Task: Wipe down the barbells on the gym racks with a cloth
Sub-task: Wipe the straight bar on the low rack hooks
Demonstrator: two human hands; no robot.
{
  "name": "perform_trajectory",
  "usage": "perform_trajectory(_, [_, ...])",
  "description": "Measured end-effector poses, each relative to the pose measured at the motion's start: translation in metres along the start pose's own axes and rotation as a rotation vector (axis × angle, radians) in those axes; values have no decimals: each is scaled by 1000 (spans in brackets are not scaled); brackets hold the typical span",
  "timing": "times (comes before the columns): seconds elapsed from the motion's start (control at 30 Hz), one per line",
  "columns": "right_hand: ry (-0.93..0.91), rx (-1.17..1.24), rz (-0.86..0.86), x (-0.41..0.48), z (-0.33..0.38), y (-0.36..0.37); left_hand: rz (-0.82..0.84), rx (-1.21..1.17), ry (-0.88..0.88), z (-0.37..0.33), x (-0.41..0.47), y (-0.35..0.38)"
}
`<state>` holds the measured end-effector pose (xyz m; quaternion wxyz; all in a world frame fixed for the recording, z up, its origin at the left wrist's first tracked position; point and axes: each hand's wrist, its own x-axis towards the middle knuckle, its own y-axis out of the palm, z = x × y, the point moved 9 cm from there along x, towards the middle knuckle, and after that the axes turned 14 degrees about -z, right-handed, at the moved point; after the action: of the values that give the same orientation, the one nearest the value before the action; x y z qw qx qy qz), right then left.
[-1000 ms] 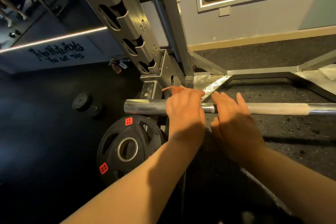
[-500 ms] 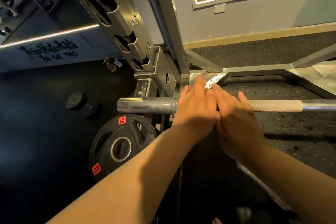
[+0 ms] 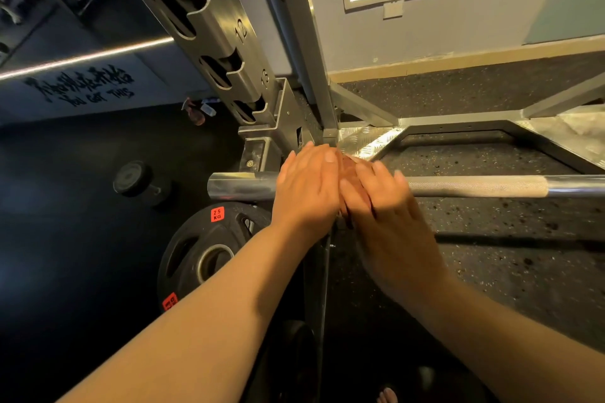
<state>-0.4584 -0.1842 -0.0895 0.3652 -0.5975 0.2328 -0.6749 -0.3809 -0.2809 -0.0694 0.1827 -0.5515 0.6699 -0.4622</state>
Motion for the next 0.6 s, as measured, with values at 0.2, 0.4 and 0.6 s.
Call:
perform_trajectory(0.2, [18,-116,-6,22,4,2,-42,17,-19,5,-1,1])
perform_trajectory(0.4, [-57,-251,-104,40,-8,1,-56,89,-41,7,1,3])
perform_trajectory(0.6, [250,-187,52,23,-67,-5,-3,245,-67,8,16,8])
